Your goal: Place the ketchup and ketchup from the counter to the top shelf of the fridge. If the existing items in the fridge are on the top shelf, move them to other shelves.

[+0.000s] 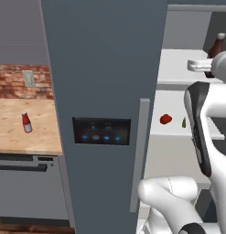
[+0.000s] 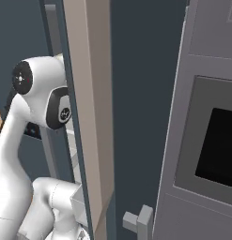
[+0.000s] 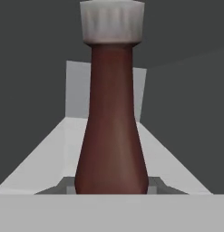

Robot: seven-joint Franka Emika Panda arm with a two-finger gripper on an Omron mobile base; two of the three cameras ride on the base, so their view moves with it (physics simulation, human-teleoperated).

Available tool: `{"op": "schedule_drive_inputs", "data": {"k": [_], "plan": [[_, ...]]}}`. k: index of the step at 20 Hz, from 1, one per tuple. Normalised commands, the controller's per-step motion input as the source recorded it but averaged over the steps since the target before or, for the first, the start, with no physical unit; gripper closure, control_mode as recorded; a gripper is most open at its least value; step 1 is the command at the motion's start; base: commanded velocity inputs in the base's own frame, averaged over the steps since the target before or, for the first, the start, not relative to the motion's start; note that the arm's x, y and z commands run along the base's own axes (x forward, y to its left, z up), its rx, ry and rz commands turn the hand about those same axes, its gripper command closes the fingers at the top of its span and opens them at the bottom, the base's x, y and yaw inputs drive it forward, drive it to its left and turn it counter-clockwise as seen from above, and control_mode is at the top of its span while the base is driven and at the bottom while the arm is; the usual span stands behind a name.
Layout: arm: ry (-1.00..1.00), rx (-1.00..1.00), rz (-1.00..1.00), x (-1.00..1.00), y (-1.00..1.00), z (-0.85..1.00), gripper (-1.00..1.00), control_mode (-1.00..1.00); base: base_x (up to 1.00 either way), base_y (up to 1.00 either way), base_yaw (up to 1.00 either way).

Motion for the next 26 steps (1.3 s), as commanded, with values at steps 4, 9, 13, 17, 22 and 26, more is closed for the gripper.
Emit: {"op": "schedule_drive_inputs", "data": {"k": [4, 9, 13, 17, 22, 26], "plan": [[0.03, 0.00, 0.00, 0.43, -0.36, 0.00, 1.00, -1.00, 0.00, 0.00, 0.00], [0.06, 0.00, 0.00, 0.23, -0.42, 0.00, 1.00, -1.00, 0.00, 0.00, 0.00], [0.03, 0.00, 0.00, 0.04, -0.10, -0.08, 1.00, -1.00, 0.00, 0.00, 0.00], [0.00, 0.00, 0.00, 0.16, -0.05, -0.25, 1.00, -1.00, 0.00, 0.00, 0.00], [0.00, 0.00, -0.01, 0.22, -0.03, -0.22, 1.00, -1.00, 0.00, 0.00, 0.00], [0.00, 0.00, -0.01, 0.39, -0.05, -0.10, 1.00, -1.00, 0.00, 0.00, 0.00]]}}
